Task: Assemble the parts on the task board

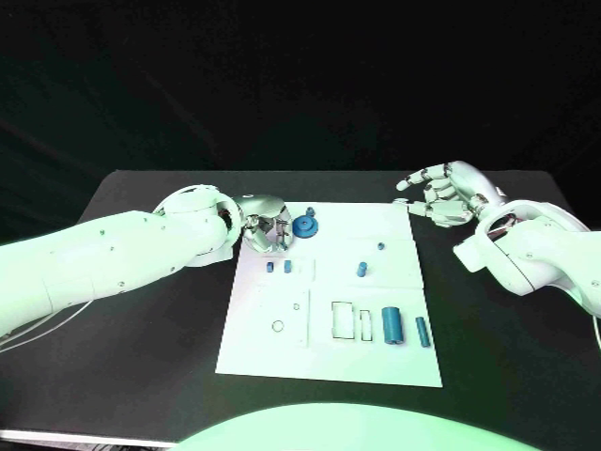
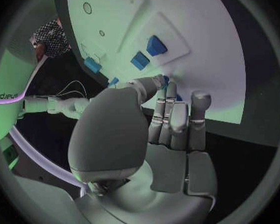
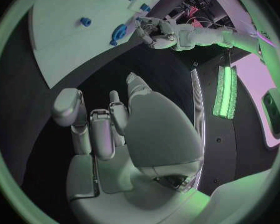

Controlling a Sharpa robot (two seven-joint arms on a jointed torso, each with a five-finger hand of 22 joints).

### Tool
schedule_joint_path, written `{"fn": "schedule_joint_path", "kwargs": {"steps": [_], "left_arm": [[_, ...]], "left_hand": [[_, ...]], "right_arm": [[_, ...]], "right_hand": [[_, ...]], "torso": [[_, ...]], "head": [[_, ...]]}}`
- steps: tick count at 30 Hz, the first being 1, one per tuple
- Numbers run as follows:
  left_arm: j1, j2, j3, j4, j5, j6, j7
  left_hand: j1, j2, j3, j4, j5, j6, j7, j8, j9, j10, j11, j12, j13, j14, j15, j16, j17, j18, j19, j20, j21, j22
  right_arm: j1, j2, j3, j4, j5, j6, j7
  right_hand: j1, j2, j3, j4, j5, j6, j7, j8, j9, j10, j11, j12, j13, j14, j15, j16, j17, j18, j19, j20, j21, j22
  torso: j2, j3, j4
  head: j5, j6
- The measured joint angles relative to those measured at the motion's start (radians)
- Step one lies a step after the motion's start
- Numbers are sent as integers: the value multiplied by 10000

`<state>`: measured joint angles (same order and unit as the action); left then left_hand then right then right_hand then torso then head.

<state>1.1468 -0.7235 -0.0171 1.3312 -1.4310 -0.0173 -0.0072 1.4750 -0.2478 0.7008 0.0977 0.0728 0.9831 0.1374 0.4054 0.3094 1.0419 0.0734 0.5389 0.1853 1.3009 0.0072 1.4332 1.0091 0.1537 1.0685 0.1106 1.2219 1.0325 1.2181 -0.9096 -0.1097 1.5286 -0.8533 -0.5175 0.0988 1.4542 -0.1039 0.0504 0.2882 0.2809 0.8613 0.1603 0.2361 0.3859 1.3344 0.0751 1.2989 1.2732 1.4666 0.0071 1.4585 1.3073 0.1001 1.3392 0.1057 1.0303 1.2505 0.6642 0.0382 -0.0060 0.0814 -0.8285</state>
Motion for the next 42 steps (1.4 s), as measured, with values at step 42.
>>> {"fn": "schedule_joint_path", "kwargs": {"steps": [42], "left_arm": [[-76,62,-26,-123,66,-67,116]], "left_hand": [[-208,8,-138,-24,-8,-46,1,-303,51,115,-34,-134,118,71,1,60,118,0,37,37,0,-44]], "right_arm": [[-2,-2,0,-12,-2,0,2]], "right_hand": [[0,0,-1,1,0,0,0,-1,-8,0,0,0,-3,0,0,0,5,0,0,0,0,0]], "torso": [[0,5,-4]], "head": [[-16,-28]]}}
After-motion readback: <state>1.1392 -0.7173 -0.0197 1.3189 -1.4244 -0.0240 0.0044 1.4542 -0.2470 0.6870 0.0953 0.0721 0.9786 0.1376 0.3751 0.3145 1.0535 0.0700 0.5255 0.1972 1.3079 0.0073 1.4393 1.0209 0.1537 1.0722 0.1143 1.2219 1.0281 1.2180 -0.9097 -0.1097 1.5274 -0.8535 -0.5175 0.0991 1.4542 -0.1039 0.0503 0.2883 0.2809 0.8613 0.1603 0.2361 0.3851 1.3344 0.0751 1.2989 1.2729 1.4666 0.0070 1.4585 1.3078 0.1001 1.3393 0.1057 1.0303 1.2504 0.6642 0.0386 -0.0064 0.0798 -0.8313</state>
